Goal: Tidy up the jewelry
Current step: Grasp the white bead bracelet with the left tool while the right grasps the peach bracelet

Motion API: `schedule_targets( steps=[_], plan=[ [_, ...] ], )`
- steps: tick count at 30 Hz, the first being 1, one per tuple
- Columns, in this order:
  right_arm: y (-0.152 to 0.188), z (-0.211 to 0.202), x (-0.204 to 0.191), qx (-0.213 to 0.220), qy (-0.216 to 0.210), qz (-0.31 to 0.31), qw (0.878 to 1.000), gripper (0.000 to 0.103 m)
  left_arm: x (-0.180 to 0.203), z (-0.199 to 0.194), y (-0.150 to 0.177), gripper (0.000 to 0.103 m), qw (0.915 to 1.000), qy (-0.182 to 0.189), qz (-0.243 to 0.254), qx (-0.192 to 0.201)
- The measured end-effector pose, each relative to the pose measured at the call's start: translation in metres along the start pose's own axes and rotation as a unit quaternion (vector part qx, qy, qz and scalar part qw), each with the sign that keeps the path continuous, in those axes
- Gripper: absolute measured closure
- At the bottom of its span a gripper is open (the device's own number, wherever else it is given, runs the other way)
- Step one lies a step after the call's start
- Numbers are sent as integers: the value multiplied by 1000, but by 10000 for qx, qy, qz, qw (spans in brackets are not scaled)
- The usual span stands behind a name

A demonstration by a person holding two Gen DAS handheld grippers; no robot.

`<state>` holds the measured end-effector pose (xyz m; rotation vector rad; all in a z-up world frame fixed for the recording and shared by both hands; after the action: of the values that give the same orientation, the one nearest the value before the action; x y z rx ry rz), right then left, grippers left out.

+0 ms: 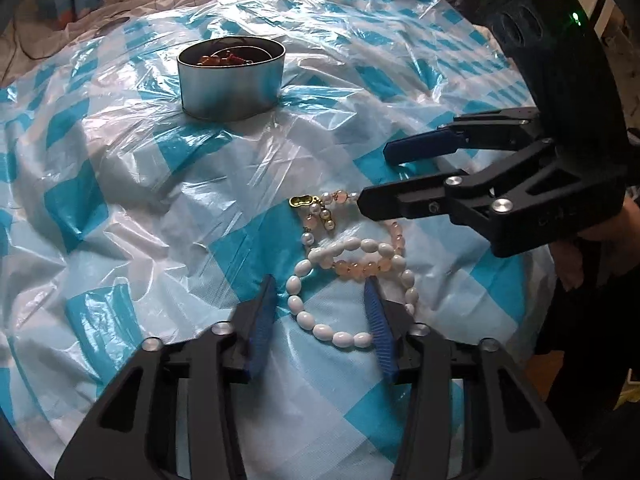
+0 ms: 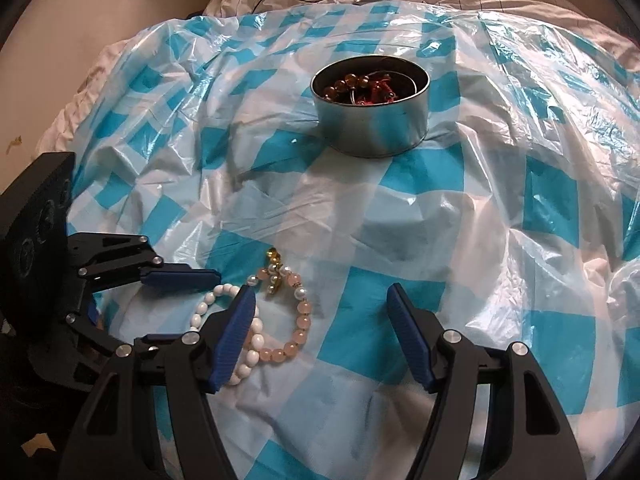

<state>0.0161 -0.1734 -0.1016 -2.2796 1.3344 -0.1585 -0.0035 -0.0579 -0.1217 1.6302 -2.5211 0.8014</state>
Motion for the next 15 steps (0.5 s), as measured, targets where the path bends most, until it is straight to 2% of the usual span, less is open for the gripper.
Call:
schedule_targets(
  steps=[1,2,5,10,15],
  plan=[
    [0,0,0,-2,37,-32,10000,37,1,0,1,95,9999,-30,69,-82],
    [0,0,-1,-4,96,-73,9999,35,2,-1,1,97,9999,-32,116,-101],
    [0,3,-4,-50,300,-261,9992,35,-4,-8,0,97,9994,-242,215,-87],
    [0,10,-13,-90,592,-593,9964,34,-43,-23,-13,97,9969,-696,-318,177],
    [-1,14,-28,-68,645,-1012,9928,34,-63,-26,-19,97,9947,-771,-634,234]
  ],
)
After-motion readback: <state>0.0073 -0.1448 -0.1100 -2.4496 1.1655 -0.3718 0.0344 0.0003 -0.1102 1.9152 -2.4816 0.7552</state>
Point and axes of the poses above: each gripper's, at about its wrist camera, not at the fingertips, and z roughly the way its jaws point, x to its right, y to its underside, the point moved 5 cm from there along z, roughly the way its jaws point, and after that the axes turned 14 degrees about -z, right-handed, at the moved point
